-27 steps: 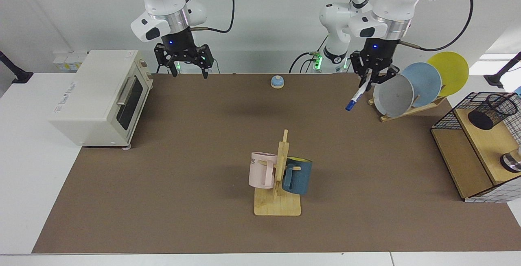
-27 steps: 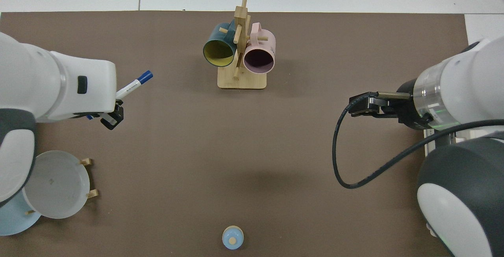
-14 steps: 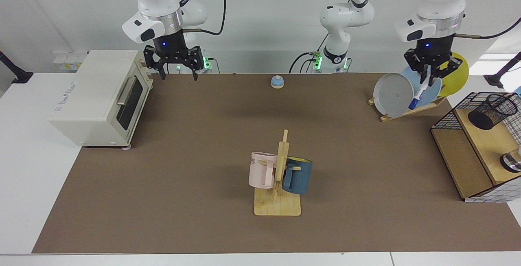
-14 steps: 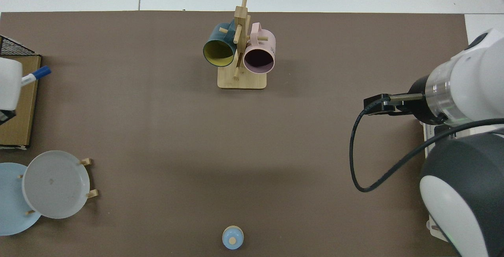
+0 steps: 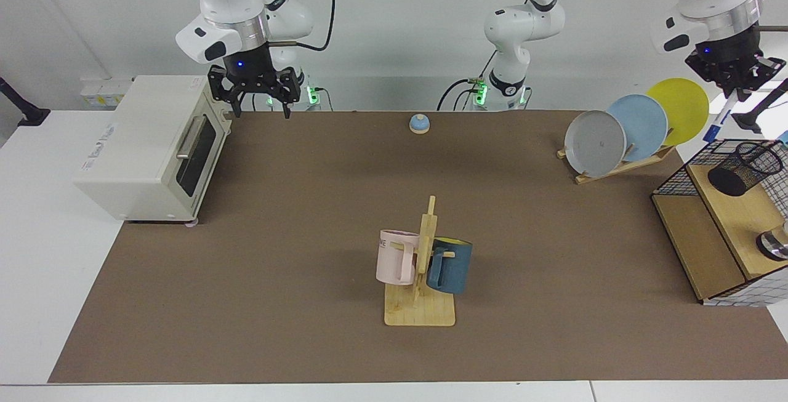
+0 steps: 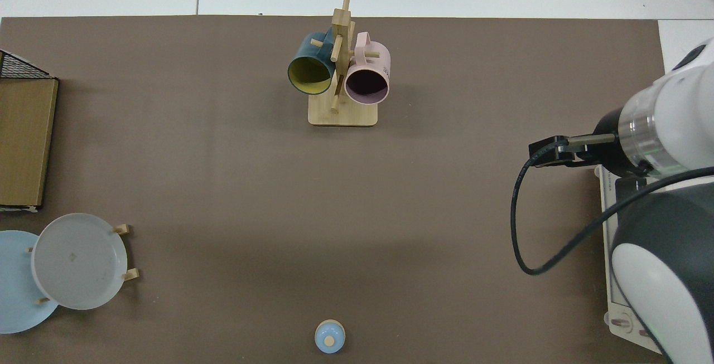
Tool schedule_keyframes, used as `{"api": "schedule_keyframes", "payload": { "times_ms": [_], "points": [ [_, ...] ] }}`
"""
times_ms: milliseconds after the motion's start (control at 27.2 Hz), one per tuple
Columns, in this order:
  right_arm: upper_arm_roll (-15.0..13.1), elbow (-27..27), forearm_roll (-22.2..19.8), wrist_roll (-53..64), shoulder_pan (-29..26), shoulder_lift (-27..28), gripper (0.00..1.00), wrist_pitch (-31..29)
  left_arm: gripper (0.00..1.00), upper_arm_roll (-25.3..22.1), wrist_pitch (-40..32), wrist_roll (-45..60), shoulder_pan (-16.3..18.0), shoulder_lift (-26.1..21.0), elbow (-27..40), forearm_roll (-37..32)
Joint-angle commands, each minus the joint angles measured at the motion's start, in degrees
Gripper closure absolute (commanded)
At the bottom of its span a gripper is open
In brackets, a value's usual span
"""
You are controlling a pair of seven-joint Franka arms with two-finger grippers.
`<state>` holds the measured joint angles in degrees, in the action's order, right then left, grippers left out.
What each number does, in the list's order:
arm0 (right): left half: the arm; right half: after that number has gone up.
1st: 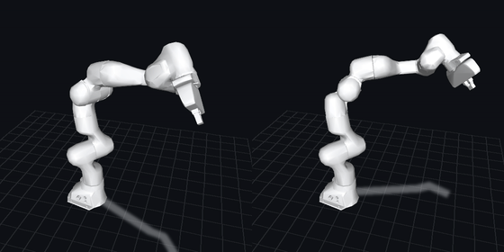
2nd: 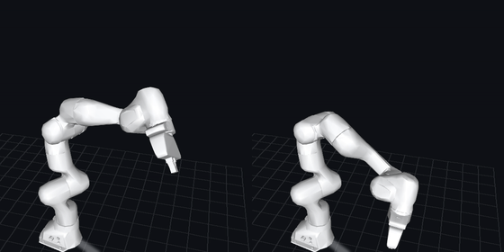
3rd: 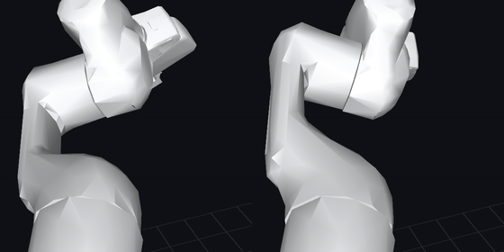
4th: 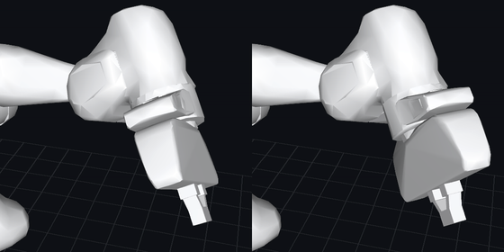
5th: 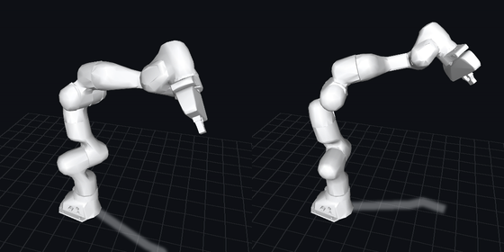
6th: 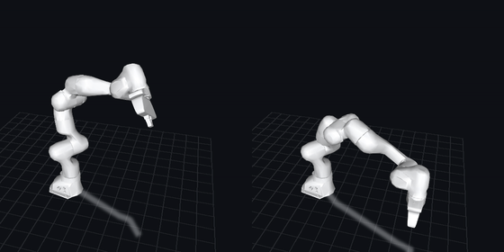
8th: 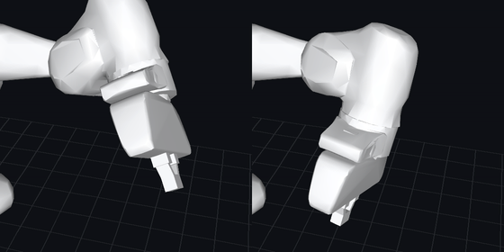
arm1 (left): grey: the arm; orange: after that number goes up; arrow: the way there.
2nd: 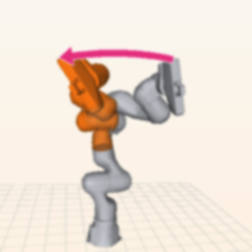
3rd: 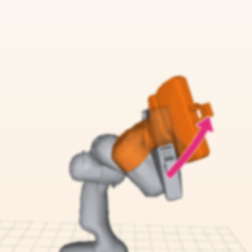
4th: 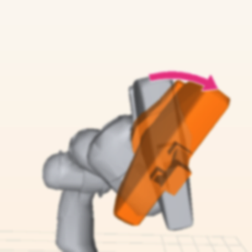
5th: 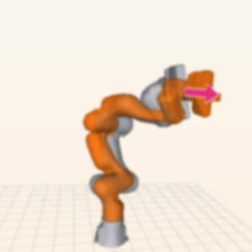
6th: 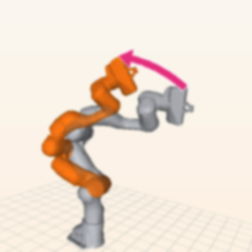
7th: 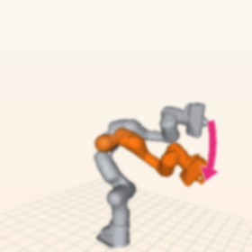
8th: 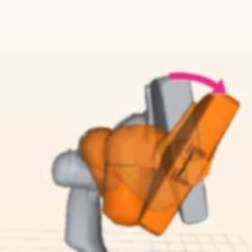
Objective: Put markers into pen holder
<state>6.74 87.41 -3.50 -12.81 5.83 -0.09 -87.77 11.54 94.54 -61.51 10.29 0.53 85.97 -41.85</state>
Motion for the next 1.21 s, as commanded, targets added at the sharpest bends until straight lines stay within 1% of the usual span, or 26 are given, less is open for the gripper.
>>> {"api": "schedule_keyframes", "payload": {
  "times_ms": [0, 147, 257, 368, 552, 736, 846, 1030, 1177],
  "points": [
    [0.38, -4.96, 0.6, 1.39, -1.08, 2.55, 0.0, 4.35, 1.0, 0.59, 3.28, -7.82, 4.11, -0.8, -1.15, -3.68],
    [0.2, -5.76, 3.15, -1.24, -1.17, 2.81, 0.0, 5.15, 1.0, 0.76, 4.25, -10.65, 6.75, -0.89, -0.89, -4.38],
    [0.29, -5.85, 3.94, -4.14, -1.17, 2.9, 0.0, 5.15, 1.0, 0.76, 5.13, -11.44, 7.37, -1.06, -0.63, -6.31],
    [0.38, -6.29, 4.55, -4.59, -1.17, 3.07, 0.0, 5.24, 1.0, 0.76, 6.36, -13.45, 7.98, -1.68, -0.63, -8.34],
    [0.38, -7.87, 5.26, -4.76, -1.17, 3.95, 0.0, 6.12, 1.0, 0.67, 10.04, -17.85, 11.14, -2.64, -0.45, -9.04],
    [0.29, -7.08, 6.31, -4.94, -1.0, 3.52, 0.0, 5.24, 1.0, 0.76, 12.24, -19.62, 13.61, -4.58, -0.28, -10.89],
    [0.2, -6.03, 6.14, -4.94, -0.82, 2.9, 0.0, 5.06, 1.0, 0.76, 14.44, -19.97, 15.28, -4.84, 1.21, -10.8],
    [0.29, -5.32, 5.79, -4.24, -0.82, 2.28, 0.0, 3.92, 1.0, 0.76, 19.63, -21.1, 19.32, -4.84, 4.47, -9.92],
    [0.2, -5.23, 4.91, -4.5, -0.73, 2.28, 0.0, 3.74, 1.0, 0.76, 19.72, -21.9, 19.5, -4.93, 5.79, -9.92]
  ]
}}
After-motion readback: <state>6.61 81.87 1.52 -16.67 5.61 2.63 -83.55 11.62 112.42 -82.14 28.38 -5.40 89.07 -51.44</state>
